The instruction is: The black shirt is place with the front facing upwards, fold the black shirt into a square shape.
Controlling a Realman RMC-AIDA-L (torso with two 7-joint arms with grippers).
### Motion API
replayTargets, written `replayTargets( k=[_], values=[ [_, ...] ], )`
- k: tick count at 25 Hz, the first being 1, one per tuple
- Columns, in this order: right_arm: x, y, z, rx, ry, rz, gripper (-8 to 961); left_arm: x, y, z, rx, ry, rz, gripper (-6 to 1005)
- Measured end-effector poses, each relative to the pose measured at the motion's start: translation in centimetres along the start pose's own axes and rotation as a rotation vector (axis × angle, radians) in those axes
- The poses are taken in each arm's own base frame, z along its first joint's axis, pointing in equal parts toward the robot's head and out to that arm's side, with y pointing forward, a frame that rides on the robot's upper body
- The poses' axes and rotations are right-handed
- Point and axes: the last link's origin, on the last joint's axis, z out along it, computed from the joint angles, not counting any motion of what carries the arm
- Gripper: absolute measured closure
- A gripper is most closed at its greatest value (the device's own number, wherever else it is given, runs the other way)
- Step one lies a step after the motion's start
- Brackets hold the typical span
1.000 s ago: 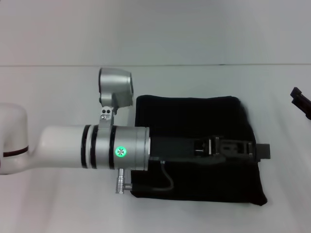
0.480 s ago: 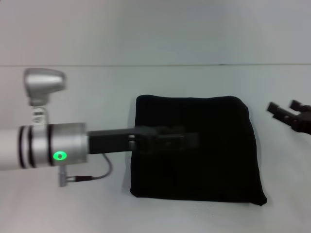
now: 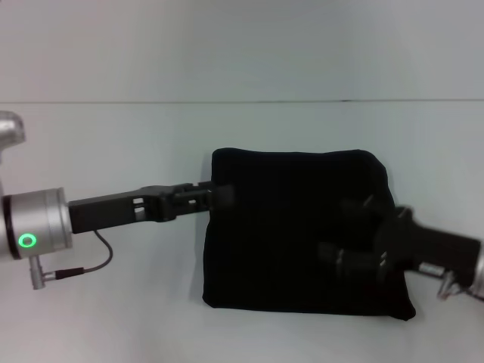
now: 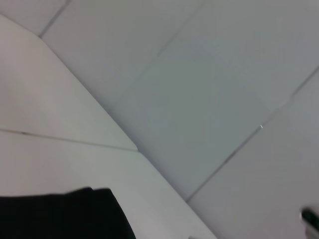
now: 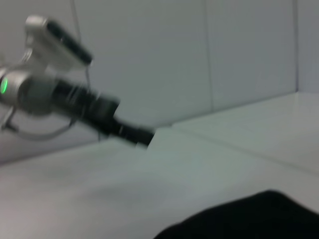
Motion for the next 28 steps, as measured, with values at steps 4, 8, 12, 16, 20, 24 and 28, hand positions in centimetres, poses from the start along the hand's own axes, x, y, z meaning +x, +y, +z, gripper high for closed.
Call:
replayTargets(
  k=[4, 8, 12, 16, 20, 24, 28],
  values=[
    [1.6, 0.4, 1.2, 0.005, 0.078, -0.052, 29, 0.0, -0.3, -1.0, 0.02, 0.046, -0.015, 233],
    [2.8, -0.1, 1.4, 0.063, 0.136, -0.079, 29, 0.0, -0.4, -1.2, 0.025, 0.046, -0.025, 234],
    [3.5, -0.5, 1.2, 0.105, 0.169, -0.074, 29, 0.1, -0.4, -1.2, 0.029, 0.042, -0.037, 233],
    [3.6, -0.7, 0.7, 0.127, 0.163, -0.067, 29, 0.2, -0.5, -1.2, 0.031, 0.041, -0.053, 233],
    [3.2, -0.9, 0.1, 0.138, 0.123, -0.058, 29, 0.5, -0.7, -1.3, 0.043, 0.038, -0.104, 233],
    [2.1, -1.0, -1.7, 0.136, 0.044, -0.065, 29, 1.4, -1.5, -1.2, 0.095, 0.033, -0.266, 234],
    [1.7, -0.5, -4.3, 0.095, 0.039, -0.071, 29, 2.1, -3.4, -1.1, 0.237, 0.008, -0.513, 234]
  ],
)
